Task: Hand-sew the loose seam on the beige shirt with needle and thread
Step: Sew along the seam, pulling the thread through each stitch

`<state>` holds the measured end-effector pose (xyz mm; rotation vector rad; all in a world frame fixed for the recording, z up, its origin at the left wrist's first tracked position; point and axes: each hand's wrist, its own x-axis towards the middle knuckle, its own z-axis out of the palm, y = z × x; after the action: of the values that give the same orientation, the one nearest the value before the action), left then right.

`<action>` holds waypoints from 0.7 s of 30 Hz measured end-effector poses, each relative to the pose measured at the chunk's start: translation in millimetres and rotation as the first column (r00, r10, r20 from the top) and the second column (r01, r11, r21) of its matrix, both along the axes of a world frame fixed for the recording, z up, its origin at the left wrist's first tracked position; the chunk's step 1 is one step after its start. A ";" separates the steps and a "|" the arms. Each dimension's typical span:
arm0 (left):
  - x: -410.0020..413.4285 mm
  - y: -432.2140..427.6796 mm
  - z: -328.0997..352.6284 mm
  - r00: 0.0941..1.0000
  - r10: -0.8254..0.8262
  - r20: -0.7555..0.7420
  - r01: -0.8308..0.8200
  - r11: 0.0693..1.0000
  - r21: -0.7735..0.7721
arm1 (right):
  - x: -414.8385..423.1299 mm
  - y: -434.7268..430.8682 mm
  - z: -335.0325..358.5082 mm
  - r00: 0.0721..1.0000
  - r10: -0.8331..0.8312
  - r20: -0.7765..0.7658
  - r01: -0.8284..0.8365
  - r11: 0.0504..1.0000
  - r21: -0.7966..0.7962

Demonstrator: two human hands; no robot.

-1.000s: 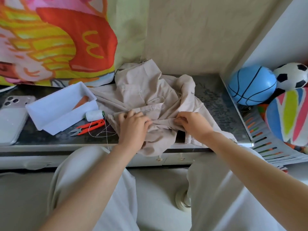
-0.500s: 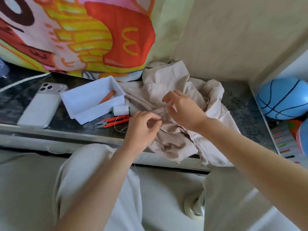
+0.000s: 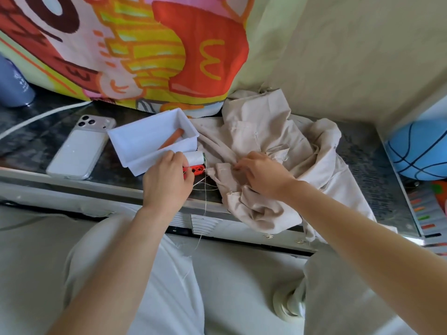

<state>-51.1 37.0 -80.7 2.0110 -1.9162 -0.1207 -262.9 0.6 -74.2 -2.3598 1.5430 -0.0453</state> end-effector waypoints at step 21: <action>0.0 6.8 -10.1 0.991 -0.089 -0.103 0.092 0.996 0.019 | 55.8 25.9 -9.5 0.993 0.082 0.083 -0.079 0.996 -0.039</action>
<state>-51.1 43.8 -90.8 1.8946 -1.9505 -0.2658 -207.1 26.5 -83.7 -2.4120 1.4184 -0.1539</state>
